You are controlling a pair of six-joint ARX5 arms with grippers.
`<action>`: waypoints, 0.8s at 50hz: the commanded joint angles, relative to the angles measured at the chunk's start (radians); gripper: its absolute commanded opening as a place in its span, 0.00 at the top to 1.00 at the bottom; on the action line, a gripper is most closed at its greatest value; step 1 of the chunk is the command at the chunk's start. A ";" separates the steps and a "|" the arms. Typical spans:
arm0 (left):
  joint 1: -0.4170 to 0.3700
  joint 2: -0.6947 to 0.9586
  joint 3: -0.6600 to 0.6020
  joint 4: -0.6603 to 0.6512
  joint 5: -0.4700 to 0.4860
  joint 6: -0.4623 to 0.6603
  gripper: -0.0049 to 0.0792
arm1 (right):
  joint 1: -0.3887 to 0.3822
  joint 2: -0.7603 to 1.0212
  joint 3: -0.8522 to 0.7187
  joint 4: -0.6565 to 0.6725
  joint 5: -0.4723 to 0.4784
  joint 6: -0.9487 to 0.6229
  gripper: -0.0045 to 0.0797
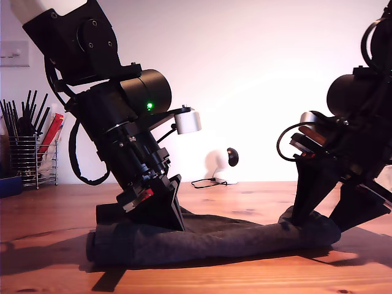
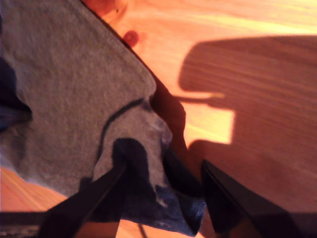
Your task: Fold the underwear in front of you. After folding it, place it to the left side.
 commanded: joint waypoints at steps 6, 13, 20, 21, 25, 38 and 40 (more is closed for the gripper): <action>-0.019 0.103 -0.099 -0.071 -0.019 0.005 0.97 | 0.009 0.090 0.000 -0.056 0.112 -0.018 0.44; -0.019 0.103 -0.099 -0.071 -0.019 0.005 0.97 | -0.004 0.090 0.064 -0.129 0.170 -0.029 0.44; -0.019 0.103 -0.099 -0.071 -0.019 0.005 0.97 | -0.020 0.090 0.085 -0.169 0.212 -0.048 0.44; -0.019 0.103 -0.099 -0.071 -0.019 0.005 0.97 | -0.022 0.090 0.085 -0.172 0.212 -0.048 0.44; -0.019 0.103 -0.099 -0.071 -0.019 0.005 0.97 | -0.026 0.090 0.085 -0.202 0.210 -0.047 0.44; -0.019 0.103 -0.099 -0.062 -0.019 0.005 0.97 | -0.004 0.090 0.085 -0.278 0.087 -0.043 0.44; -0.019 0.103 -0.099 -0.061 -0.019 0.005 0.97 | 0.001 0.090 0.085 -0.287 0.071 -0.043 0.44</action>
